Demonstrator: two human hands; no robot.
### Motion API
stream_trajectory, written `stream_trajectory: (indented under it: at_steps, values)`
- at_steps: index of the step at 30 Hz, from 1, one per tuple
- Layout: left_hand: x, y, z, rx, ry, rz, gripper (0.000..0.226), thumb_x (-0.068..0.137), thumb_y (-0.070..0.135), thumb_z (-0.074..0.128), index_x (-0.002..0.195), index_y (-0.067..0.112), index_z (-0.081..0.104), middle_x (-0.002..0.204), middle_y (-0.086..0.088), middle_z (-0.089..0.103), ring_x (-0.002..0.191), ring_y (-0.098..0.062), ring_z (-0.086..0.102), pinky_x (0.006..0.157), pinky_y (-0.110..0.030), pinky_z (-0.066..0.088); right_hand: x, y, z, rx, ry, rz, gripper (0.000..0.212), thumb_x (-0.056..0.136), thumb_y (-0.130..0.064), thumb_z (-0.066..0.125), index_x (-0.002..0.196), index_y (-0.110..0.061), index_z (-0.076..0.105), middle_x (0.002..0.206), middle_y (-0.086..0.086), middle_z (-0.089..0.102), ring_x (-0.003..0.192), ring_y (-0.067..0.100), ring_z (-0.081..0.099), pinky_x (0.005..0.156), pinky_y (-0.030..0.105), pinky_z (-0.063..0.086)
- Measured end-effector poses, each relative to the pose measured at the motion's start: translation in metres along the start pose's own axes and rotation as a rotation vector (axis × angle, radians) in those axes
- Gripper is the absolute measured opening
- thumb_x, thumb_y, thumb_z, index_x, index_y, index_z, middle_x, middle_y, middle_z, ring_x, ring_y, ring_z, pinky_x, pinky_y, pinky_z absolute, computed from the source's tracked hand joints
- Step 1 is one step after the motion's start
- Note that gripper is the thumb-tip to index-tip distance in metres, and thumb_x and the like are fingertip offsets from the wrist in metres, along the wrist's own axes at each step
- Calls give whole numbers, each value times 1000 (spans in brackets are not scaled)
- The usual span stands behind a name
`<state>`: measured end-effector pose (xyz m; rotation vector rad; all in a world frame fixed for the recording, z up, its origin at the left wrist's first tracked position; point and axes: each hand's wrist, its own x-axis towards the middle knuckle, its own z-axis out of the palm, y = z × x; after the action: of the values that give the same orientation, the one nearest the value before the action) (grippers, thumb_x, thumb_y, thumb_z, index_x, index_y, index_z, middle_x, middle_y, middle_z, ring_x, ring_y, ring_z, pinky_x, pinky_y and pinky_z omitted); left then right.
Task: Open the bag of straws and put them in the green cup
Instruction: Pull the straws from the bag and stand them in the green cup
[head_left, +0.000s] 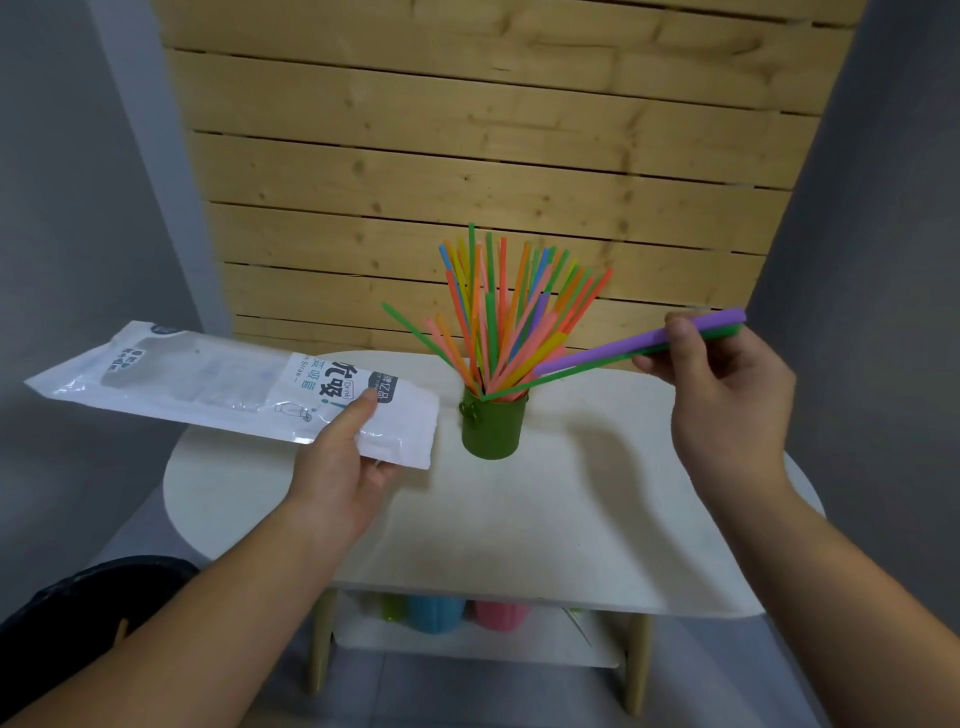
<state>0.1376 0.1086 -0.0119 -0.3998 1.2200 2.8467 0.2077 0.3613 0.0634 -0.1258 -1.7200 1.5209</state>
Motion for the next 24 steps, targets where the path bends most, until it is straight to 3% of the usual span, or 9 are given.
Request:
stream_trajectory:
  at_steps: [6,13,19,24]
  values:
    - [1,-1,-1,14,-17,1,29,93,11,69,114,30,64,115,0,77,104,-19,73,89,-46,59,-7,-4,5,7,-120,-77,9,95,-11,64,94,-18,70,88,-1,71,82,15,74,77,20,57]
    - [0,1,-1,-5,-24,11,38,91,11,70,123,30,62,110,2,79,93,-15,77,85,-44,61,-14,4,13,-28,-196,-104,8,93,-9,65,98,-12,71,89,-1,73,82,20,72,79,22,57]
    - [-2,5,-2,-21,-19,20,36,91,10,70,120,31,62,115,0,77,101,-18,74,90,-47,59,-9,0,14,-19,-159,-102,8,94,-8,64,98,-11,70,90,-4,71,81,7,72,76,16,54]
    - [-2,5,-1,-28,-25,23,38,91,9,70,122,31,61,117,-1,76,103,-18,74,92,-47,58,-6,-5,12,-37,-119,-134,8,95,-12,64,96,-17,70,88,-1,72,83,16,72,75,17,54]
